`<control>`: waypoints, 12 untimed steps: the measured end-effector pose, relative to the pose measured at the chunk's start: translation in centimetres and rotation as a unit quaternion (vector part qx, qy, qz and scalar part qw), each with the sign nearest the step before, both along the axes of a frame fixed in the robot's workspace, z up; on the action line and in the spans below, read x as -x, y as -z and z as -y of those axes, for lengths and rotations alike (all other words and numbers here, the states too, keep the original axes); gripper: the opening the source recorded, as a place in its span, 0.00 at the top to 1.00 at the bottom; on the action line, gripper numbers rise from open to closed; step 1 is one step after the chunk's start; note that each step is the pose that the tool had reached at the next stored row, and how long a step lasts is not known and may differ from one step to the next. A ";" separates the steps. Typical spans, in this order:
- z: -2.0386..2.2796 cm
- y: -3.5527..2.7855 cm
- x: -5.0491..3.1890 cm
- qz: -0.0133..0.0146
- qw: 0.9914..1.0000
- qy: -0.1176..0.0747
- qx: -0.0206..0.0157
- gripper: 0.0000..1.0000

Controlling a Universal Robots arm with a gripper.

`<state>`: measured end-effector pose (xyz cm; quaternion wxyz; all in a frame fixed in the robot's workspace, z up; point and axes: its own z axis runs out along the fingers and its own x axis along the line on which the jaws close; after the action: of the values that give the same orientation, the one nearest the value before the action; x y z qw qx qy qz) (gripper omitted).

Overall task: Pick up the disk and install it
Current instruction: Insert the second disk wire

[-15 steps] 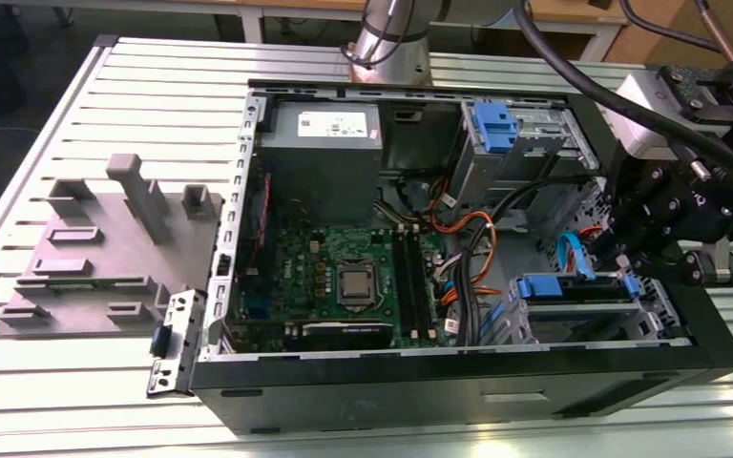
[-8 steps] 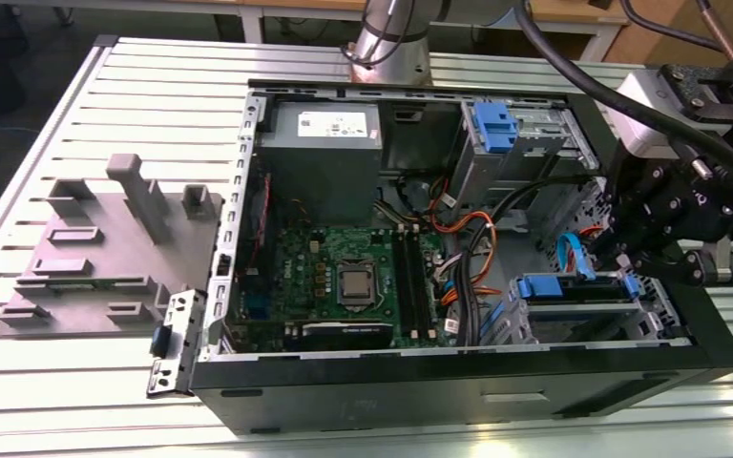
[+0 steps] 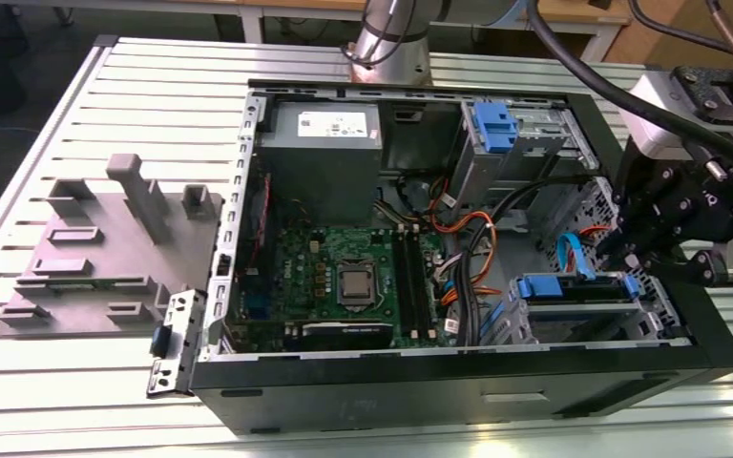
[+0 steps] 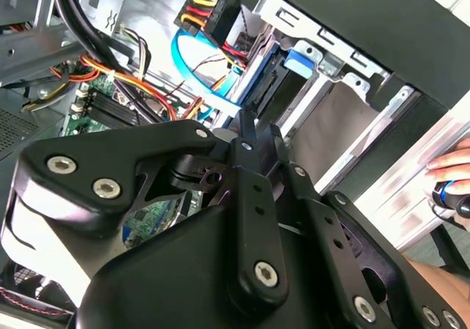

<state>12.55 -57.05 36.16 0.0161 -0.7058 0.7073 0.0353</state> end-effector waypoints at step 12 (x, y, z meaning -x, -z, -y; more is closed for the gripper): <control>-0.02 0.04 -0.35 0.000 1.000 0.000 0.000 0.76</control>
<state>12.90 -57.04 36.12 0.0160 -0.7058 0.7073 0.0352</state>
